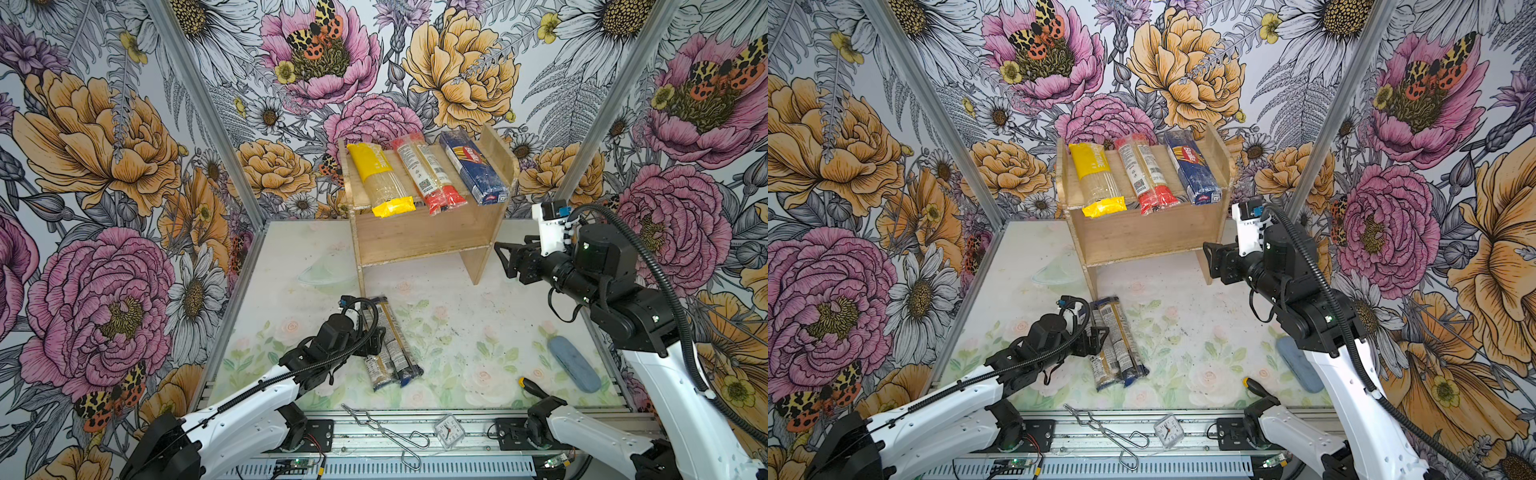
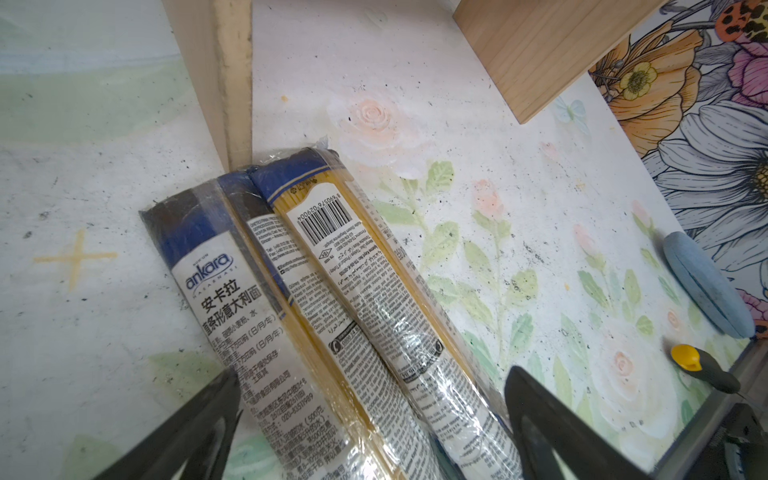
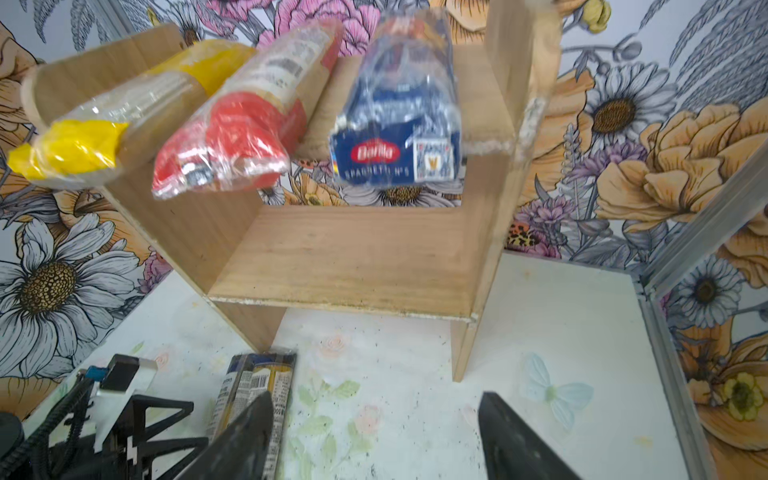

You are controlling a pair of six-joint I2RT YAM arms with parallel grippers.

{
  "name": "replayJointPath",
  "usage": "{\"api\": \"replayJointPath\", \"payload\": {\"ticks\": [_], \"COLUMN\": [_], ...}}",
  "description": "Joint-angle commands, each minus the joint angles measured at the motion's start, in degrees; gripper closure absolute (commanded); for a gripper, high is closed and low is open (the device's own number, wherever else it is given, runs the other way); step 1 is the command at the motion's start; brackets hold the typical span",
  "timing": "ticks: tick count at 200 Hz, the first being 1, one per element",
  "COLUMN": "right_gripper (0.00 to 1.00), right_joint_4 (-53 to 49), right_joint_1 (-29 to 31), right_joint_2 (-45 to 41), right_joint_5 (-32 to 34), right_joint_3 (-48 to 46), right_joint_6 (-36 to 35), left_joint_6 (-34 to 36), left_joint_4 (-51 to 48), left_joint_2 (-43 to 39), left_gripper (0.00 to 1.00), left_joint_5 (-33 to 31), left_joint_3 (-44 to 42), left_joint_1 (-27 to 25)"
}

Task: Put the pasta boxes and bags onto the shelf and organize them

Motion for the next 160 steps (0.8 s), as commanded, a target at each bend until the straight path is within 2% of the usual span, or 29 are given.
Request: {"api": "replayJointPath", "payload": {"ticks": [1,42,81,160], "right_gripper": [0.21,0.22,0.22,0.22], "right_joint_4": [1.8,4.8,7.9,12.1], "right_joint_1": [0.3,0.4,0.5,1.4], "right_joint_2": [-3.4,-7.2,-7.8,-5.6], "right_joint_5": [-2.0,-4.1,-4.5,-6.3], "right_joint_3": [-7.0,-19.8,-25.4,-33.4], "right_joint_6": [5.1,11.4,12.9,14.6], "left_joint_6": [-1.7,-4.0,-8.2,-24.6], "left_joint_4": [0.4,-1.2,-5.1,-10.4], "left_joint_2": [0.5,0.0,-1.9,-8.5], "left_gripper": [0.01,0.01,0.01,0.01], "left_joint_5": [0.0,-2.0,-5.4,-15.7], "left_joint_3": [1.5,1.5,0.5,-6.1], "left_joint_1": [0.1,-2.2,-5.9,-18.6]}}
